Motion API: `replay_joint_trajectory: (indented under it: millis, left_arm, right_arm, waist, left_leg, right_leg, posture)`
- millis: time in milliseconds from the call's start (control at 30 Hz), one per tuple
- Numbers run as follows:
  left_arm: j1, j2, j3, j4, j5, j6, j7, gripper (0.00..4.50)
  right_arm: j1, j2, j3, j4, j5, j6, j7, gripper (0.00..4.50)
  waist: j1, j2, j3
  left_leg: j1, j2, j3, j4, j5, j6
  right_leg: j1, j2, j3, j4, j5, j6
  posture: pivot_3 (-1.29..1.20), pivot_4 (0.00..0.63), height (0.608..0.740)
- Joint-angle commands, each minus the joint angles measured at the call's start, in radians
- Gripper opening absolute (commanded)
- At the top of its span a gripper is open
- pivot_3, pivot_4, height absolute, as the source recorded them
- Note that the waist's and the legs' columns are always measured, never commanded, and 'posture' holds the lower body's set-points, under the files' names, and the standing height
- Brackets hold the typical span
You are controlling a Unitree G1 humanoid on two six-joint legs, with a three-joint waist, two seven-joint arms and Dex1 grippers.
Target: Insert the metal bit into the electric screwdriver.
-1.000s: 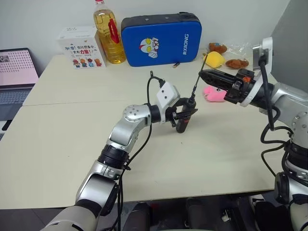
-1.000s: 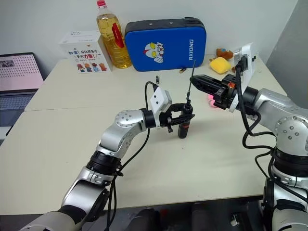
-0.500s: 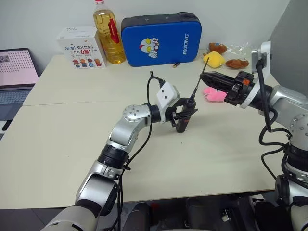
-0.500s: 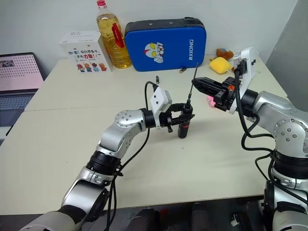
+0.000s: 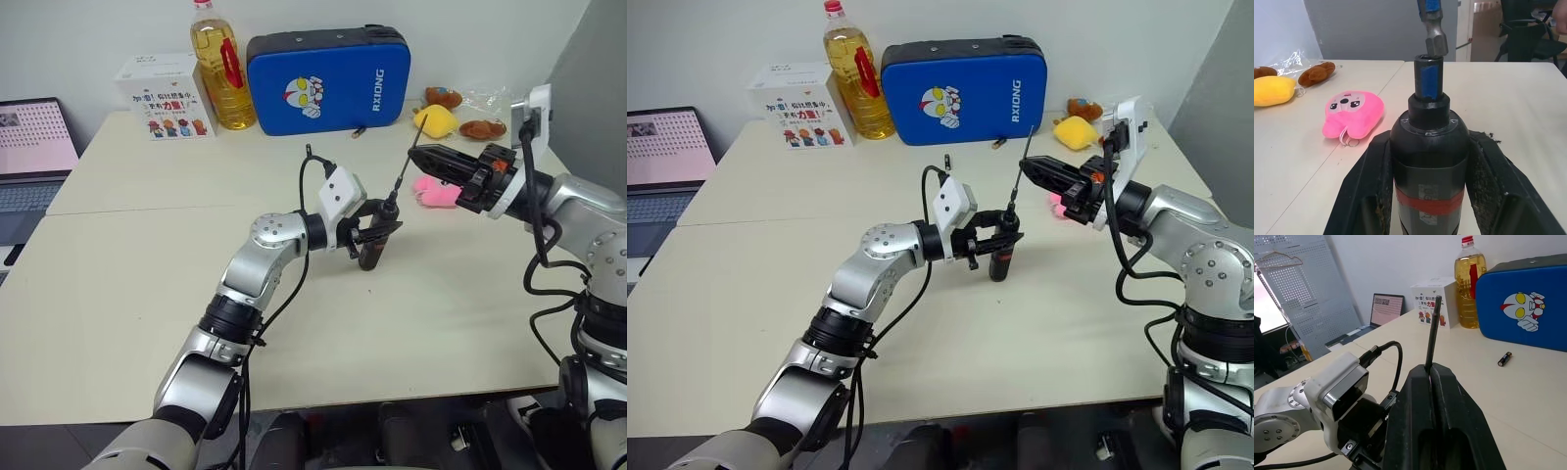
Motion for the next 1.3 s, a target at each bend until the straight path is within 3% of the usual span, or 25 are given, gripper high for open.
replay_joint_trajectory:
  millis: [33, 1300]
  left_arm:
    - [0.002, 0.022, 0.013, -0.014, 0.030, -0.008, 0.014, 1.68]
    - [-0.004, 0.001, 0.012, 0.020, 0.052, -0.032, 0.066, 1.68]
  right_arm:
    - [-0.007, 0.004, 0.001, -0.002, -0.012, -0.021, 0.000, 0.00]
    - [0.136, 0.041, 0.094, -0.163, -0.087, -0.041, -0.096, 0.00]
  waist:
    - [0.000, 0.000, 0.000]
    - [0.000, 0.000, 0.000]
  left_leg:
    - [0.000, 0.000, 0.000, 0.000, 0.000, 0.000]
    - [0.001, 0.000, 0.000, 0.000, 0.000, 0.000]
  right_leg:
    - [0.000, 0.000, 0.000, 0.000, 0.000, 0.000]
    - [0.001, 0.000, 0.000, 0.000, 0.000, 0.000]
  posture:
    - [0.00, 0.150, 0.740]
    - [0.00, 0.150, 0.740]
